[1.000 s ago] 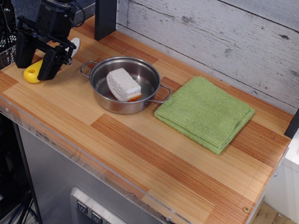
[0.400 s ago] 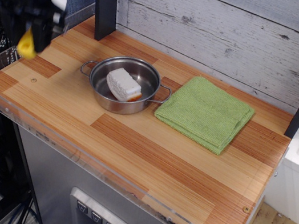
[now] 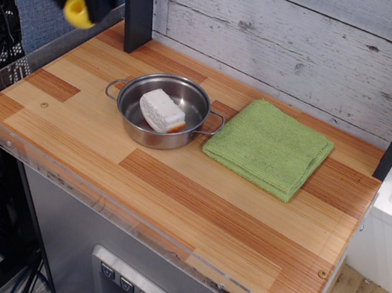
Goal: Place the knife on the board's front near the right edge
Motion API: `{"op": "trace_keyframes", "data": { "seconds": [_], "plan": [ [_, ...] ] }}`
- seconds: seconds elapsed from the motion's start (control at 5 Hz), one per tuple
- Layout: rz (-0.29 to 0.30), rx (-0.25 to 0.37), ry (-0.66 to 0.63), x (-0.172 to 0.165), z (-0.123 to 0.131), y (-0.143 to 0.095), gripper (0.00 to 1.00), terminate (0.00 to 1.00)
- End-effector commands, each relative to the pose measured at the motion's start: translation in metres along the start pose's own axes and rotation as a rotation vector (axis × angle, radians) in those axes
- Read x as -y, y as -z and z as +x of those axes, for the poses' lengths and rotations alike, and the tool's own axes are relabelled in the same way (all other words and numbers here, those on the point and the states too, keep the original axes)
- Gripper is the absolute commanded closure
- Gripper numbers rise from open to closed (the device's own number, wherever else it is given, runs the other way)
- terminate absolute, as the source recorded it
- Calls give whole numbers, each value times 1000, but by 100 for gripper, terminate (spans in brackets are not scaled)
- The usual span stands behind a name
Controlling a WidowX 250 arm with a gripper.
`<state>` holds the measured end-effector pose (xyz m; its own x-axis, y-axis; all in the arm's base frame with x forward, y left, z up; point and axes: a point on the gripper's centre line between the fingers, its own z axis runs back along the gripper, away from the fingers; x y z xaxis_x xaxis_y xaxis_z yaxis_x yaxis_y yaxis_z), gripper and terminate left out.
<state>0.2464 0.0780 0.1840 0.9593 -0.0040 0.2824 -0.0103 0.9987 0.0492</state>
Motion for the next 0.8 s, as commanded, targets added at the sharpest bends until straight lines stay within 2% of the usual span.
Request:
{"op": "trace_keyframes", "data": {
  "seconds": [0.0,0.2,0.4,0.6],
  "plan": [
    [-134,-330,192,94,-25,69,100,0],
    [-98,-345,208,144,-31,87,100,0],
    [-83,-354,227,165,-39,94,100,0],
    [-67,-374,210,167,-45,98,100,0]
  ]
}}
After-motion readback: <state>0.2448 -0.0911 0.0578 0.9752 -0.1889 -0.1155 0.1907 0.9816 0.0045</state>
